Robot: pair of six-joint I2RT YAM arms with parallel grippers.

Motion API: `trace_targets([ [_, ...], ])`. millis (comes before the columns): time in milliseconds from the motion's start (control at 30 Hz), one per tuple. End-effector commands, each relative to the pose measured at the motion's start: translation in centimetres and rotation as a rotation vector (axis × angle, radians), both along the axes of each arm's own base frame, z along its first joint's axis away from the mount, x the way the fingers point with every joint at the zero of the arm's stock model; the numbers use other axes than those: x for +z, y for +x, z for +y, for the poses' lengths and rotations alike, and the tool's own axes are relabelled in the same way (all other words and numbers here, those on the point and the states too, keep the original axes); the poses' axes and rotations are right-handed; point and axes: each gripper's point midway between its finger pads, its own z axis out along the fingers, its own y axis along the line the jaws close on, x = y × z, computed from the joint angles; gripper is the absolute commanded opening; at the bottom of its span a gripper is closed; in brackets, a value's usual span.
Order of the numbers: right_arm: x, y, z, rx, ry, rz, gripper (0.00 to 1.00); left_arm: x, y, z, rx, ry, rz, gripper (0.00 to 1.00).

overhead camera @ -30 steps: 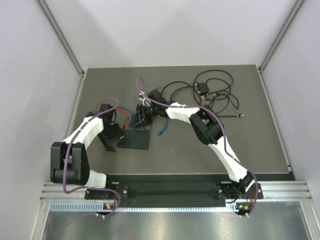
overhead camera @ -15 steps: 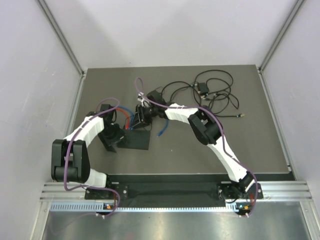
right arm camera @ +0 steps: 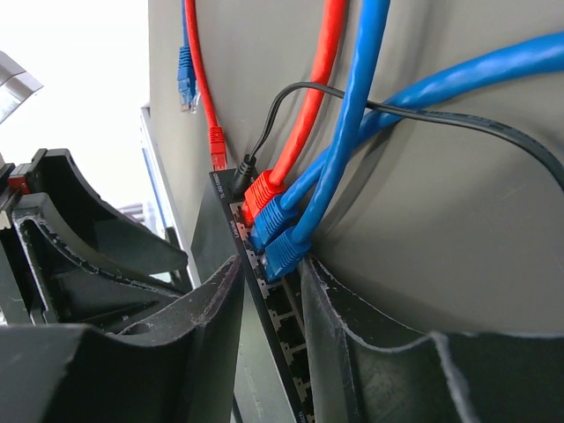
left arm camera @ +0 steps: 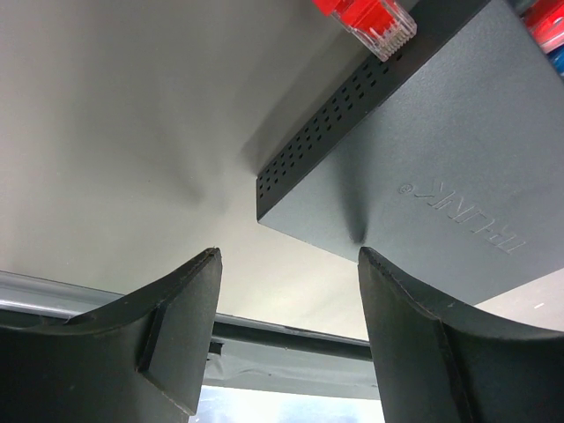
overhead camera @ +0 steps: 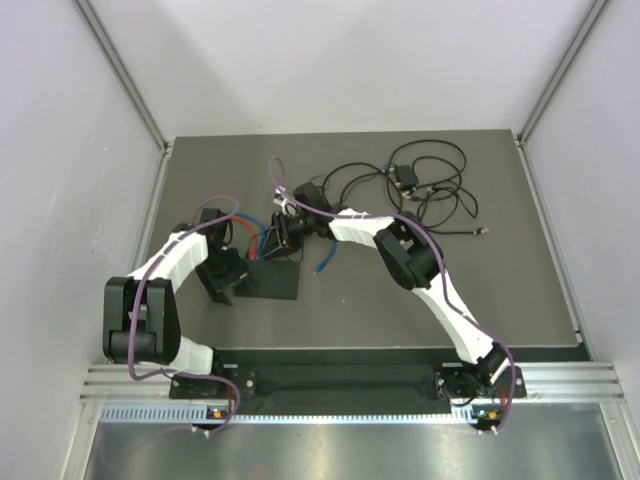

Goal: Pull the plug from the switch port

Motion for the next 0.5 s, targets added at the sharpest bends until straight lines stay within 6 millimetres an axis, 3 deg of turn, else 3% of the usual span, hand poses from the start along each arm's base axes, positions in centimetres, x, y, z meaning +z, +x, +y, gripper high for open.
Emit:
trace_targets([
  [0,-3.0,-1.5,0.8,0.029,-0.045,-0.010,0.34,-0.3,0.1,0.2,-0.011,0.002,-0.006,0.68],
  [467,-4.9,-1.0,0.2,-0.024,-0.151,-0.021,0.27,-0.6,-0.2,0.2,-0.015,0.004,0.006,0.68],
])
